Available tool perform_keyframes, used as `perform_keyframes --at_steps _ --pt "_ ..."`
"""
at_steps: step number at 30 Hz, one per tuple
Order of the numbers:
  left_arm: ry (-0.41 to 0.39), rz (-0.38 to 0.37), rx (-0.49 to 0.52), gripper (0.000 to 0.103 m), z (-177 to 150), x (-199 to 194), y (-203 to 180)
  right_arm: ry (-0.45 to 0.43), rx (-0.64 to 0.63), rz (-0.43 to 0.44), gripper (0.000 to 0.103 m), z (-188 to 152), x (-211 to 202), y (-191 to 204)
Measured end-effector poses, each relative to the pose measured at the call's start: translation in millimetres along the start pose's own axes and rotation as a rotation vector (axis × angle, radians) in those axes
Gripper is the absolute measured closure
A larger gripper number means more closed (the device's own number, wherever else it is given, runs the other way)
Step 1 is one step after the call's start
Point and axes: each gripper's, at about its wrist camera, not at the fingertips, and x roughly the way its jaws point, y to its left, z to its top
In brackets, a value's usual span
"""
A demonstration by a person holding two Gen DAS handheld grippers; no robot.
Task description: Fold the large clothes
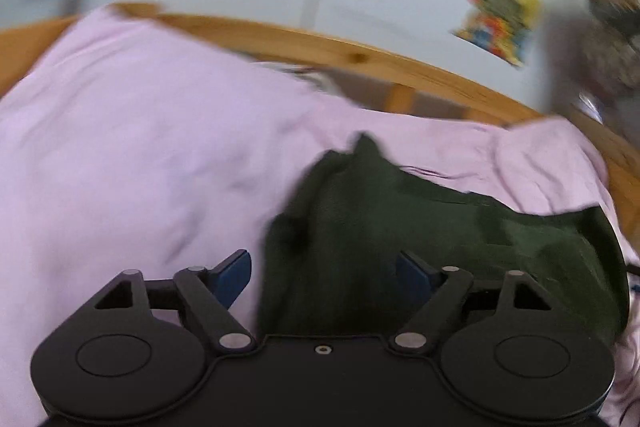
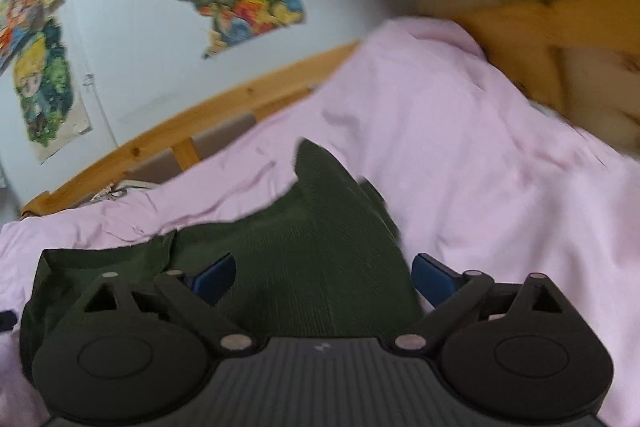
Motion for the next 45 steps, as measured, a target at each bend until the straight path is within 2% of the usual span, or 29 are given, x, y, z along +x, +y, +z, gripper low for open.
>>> perform_keyframes --at_steps 1,3,4,5,6,8,10,12,14,16,18,21,24,28,31,34,36,37,40,42,43,44,45 --pt "0.018 0.002 0.033 0.022 4.9 15.9 -8.8 -0.017 -0.019 -0.017 0.005 2.1 10.2 5.4" --pt "0.059 0.053 0.08 0.023 15.7 48.0 -16.8 -0.037 -0.037 -0.06 0.009 4.3 29.8 8.4" --pt "0.078 0.088 0.092 0.025 20.4 63.1 -19.3 -0.031 -0.035 -0.091 0.017 4.2 40.6 6.0" --pt "0.103 0.124 0.098 0.032 25.5 77.4 -18.0 -0.012 -0.02 -0.127 0.022 2.5 51.7 1.5" --pt "0.132 0.162 0.093 0.032 29.9 91.6 -14.6 0.008 0.013 -0.138 0.021 -0.6 58.6 -7.5" --pt "0.19 0.189 0.07 0.026 30.2 108.4 1.2 0.026 0.125 -0.087 0.018 -10.3 64.8 -28.5" --pt "0.228 0.187 0.033 0.019 27.8 120.5 12.1 0.013 0.144 -0.053 0.016 -12.6 61.8 -32.5" --pt "0.222 0.171 0.003 0.016 25.0 118.7 17.3 0.021 0.149 -0.013 0.01 -12.2 59.6 -32.5" --pt "0.221 0.115 -0.062 0.014 24.8 112.3 25.9 0.022 0.16 0.049 0.003 -12.6 55.6 -33.8" --pt "0.233 0.024 -0.179 0.01 20.9 96.5 38.6 0.035 0.174 0.085 0.002 -11.7 53.2 -33.6" --pt "0.18 -0.038 -0.292 0.003 11.3 65.6 47.7 0.054 0.178 0.11 0.001 -10.0 54.8 -30.7" --pt "0.115 -0.054 -0.323 0.001 -7.6 20.5 43.6 0.118 0.161 0.11 0.001 -11.3 61.3 -27.4" --pt "0.15 -0.091 -0.34 0.001 -32.0 -6.5 38.2 0.121 0.151 0.103 0.0 -14.2 62.1 -26.2" --pt "0.243 -0.102 -0.414 0.001 -57.5 4.2 34.2 0.125 0.146 0.101 0.0 -15.2 62.2 -26.7" --pt "0.256 -0.082 -0.468 0.001 -60.3 32.0 33.5 0.127 0.135 0.098 0.001 -17.1 60.7 -26.8" --pt "0.232 -0.066 -0.483 0.003 -48.3 50.8 29.7 0.121 0.119 0.087 0.001 -18.1 62.2 -21.6" --pt "0.229 -0.022 -0.45 0.01 -39.8 57.3 19.5 0.121 0.107 0.086 0.001 -19.7 60.8 -20.1" --pt "0.222 -0.003 -0.408 0.013 -35.6 60.1 11.3 0.121 0.104 0.086 0.001 -20.6 59.8 -19.6" --pt "0.207 0.068 -0.285 0.029 -32.6 62.4 -6.1 0.113 0.094 0.073 0.002 -22.6 57.0 -16.9" --pt "0.194 0.111 -0.275 0.062 -35.1 59.7 -2.6 0.075 0.097 0.05 0.022 -25.0 51.0 -13.2" --pt "0.182 0.109 -0.292 0.068 -35.2 56.2 2.3 0.072 0.106 0.025 0.044 -26.6 48.5 -10.1" --pt "0.163 0.098 -0.305 0.076 -34.0 51.1 5.8 0.069 0.11 0.002 0.056 -27.9 46.4 -6.8" --pt "0.137 0.089 -0.289 0.08 -31.3 44.6 5.1 0.061 0.107 0.002 0.063 -28.8 43.6 -3.2"
